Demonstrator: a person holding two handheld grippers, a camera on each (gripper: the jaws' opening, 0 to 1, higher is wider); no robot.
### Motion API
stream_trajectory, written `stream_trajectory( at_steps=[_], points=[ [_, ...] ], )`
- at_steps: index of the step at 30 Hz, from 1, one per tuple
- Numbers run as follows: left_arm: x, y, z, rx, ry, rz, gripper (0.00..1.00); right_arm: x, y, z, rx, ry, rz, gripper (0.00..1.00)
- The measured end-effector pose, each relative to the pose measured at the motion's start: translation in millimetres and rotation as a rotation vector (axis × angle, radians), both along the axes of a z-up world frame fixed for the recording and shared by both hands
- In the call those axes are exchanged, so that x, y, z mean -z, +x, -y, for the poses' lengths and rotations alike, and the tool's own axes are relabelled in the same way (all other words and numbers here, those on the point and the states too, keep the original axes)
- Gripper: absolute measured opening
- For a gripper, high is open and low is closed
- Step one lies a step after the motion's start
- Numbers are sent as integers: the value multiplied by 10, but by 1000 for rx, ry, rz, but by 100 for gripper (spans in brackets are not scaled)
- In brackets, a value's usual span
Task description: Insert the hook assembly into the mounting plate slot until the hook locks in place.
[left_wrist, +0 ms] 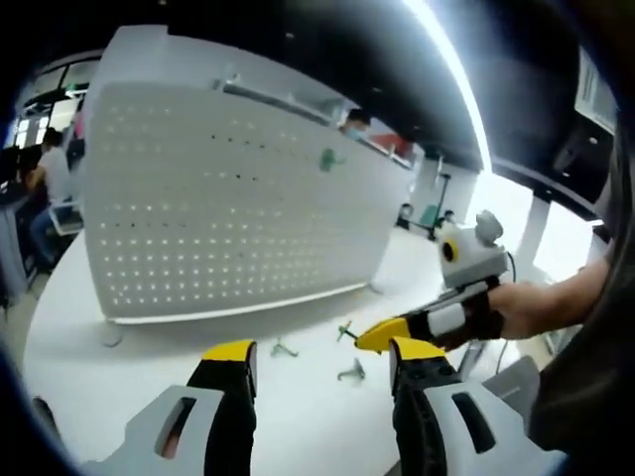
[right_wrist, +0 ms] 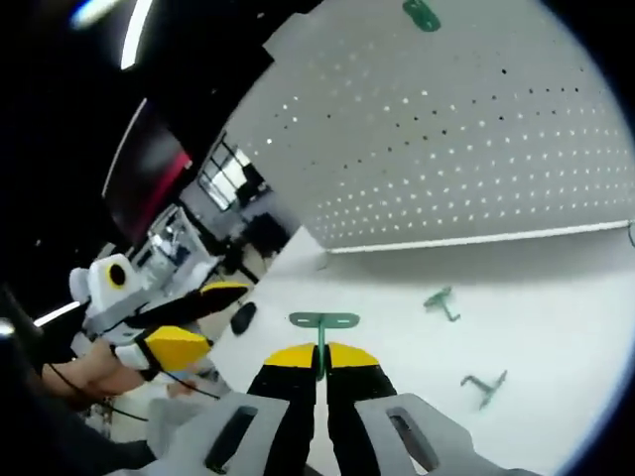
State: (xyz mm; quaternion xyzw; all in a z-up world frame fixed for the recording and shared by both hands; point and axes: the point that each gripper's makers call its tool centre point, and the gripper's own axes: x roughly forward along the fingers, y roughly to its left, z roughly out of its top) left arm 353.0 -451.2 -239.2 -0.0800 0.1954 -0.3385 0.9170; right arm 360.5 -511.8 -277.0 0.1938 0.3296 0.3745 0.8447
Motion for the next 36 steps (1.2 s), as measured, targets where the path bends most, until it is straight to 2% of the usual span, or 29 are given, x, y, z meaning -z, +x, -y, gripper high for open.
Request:
stream_trajectory(
  at_steps=[2, 4, 8, 11, 14, 23, 28, 36],
  points=[
    [17, -2, 19, 9, -3, -3, 52, 10, -28, 1, -1, 7, -10, 0],
    [51, 0, 30, 14, -5, -15, 50, -34, -74, -45, 15, 98, -69, 0],
    [95, -14, 62, 32, 4, -27, 47, -93, -128, -58, 40, 210, -147, 0],
    [78, -15, 77, 43, 4, -22, 46, -151, -151, -73, 48, 280, -176, 0],
    [71, 10, 87, 49, 1, -28, 44, -82, -163, -51, 50, 277, -202, 0],
    [-13, 56, 259, 98, -13, -11, 40, -266, -200, -106, 22, 331, -202, 0],
    [-57, 60, 306, 115, -33, -11, 38, -286, -222, -111, 12, 342, -213, 0],
    [-94, 25, 396, 177, -55, -12, 20, -328, -291, -153, -25, 355, -214, 0]
  ],
)
